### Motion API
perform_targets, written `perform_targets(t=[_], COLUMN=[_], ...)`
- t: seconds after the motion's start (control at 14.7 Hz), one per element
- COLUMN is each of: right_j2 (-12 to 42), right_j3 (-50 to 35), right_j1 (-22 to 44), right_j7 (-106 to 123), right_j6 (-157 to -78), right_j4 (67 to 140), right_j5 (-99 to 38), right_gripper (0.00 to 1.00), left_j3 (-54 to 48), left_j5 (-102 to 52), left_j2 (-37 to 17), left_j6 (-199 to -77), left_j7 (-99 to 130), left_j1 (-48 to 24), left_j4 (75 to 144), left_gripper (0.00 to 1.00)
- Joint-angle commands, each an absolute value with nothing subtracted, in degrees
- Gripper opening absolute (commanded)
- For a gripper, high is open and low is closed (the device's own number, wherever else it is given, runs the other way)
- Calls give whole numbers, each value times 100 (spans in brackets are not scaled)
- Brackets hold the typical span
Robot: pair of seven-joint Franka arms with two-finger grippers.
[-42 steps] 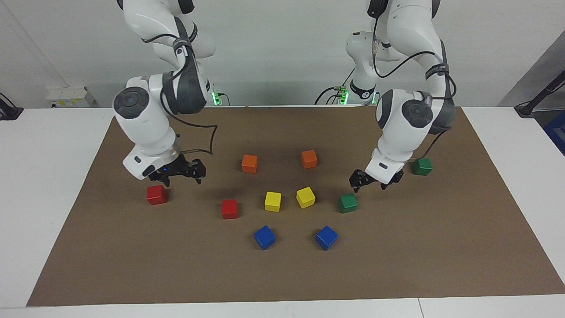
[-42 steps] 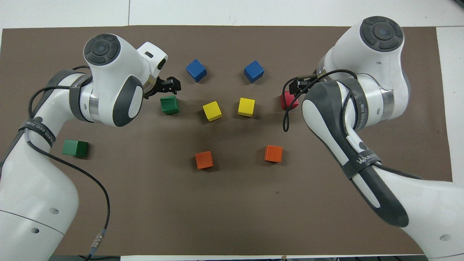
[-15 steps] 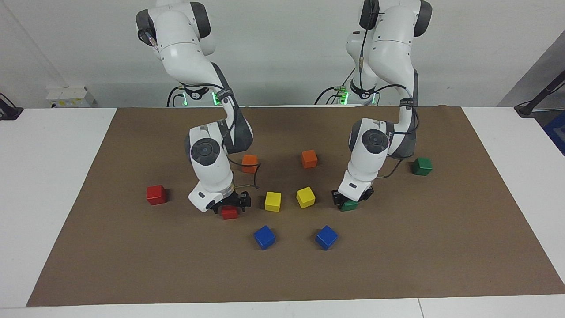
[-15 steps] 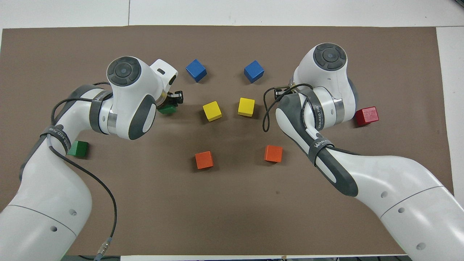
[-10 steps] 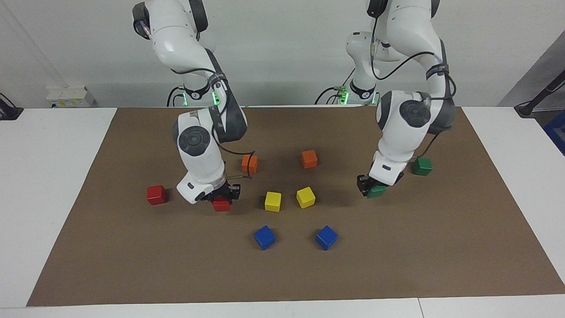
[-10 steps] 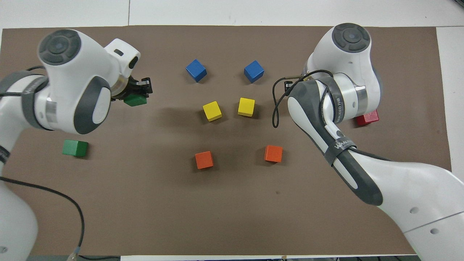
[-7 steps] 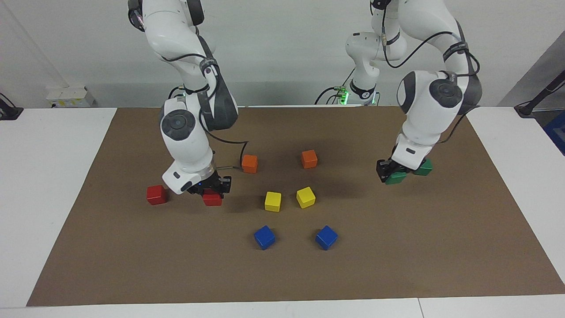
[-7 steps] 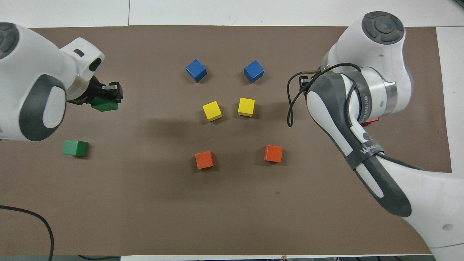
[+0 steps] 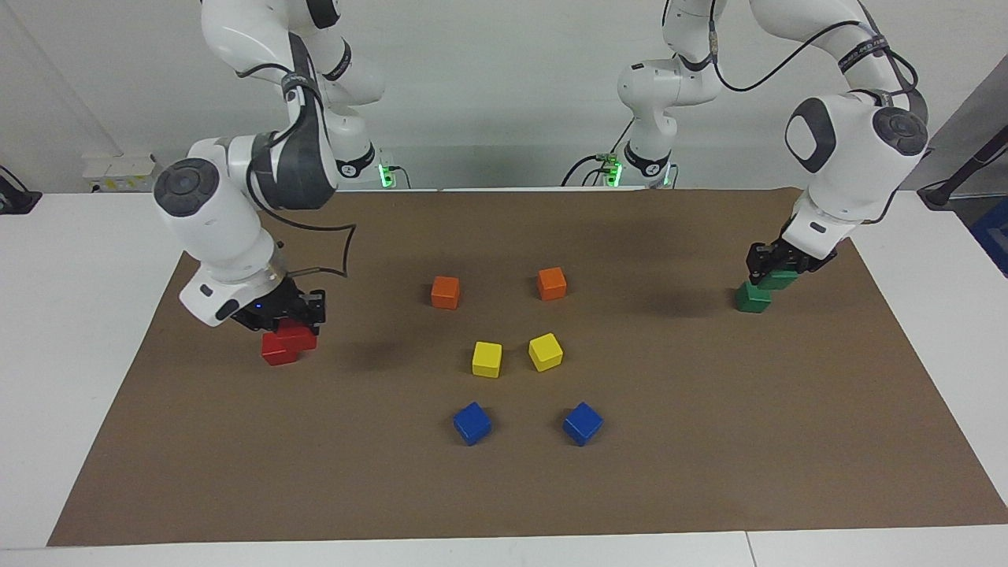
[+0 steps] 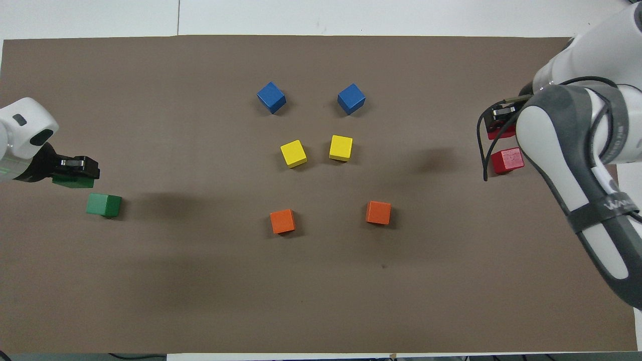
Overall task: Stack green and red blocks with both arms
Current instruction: 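Stack green on green with the left gripper while the right gripper stacks red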
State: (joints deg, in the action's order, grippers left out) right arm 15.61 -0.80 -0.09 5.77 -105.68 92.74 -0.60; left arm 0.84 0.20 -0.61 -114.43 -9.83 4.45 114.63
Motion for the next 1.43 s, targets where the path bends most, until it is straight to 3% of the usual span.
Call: perform_targets(t=[0.0, 0.2, 0.48, 1.09, 1.36], right_j2=[775, 642, 580, 905, 984], right_j3=[-123, -123, -123, -123, -132], right_j1=[-140, -482, -606, -782, -809], right_j7=[826, 1299, 1336, 1660, 1661], right_j6=[-10766, -10942, -11767, -12875, -12964], right_j4=[10307, 10520, 11047, 11539, 11593], right_j5=[-70, -44, -27, 53, 53], right_gripper=[0, 0, 0, 0, 0], left_j3=[9, 9, 9, 9, 9], left_j5=[70, 70, 70, 70, 70], left_j2=[404, 317, 273, 18, -53], left_j6=[-12354, -12814, -13086, -13491, -13570], left_j7=[-1335, -1729, -1863, -2206, -2206], left_j1=[729, 799, 844, 976, 967], left_j4=[12487, 12788, 13051, 13263, 13289], left_gripper=[0, 0, 0, 0, 0])
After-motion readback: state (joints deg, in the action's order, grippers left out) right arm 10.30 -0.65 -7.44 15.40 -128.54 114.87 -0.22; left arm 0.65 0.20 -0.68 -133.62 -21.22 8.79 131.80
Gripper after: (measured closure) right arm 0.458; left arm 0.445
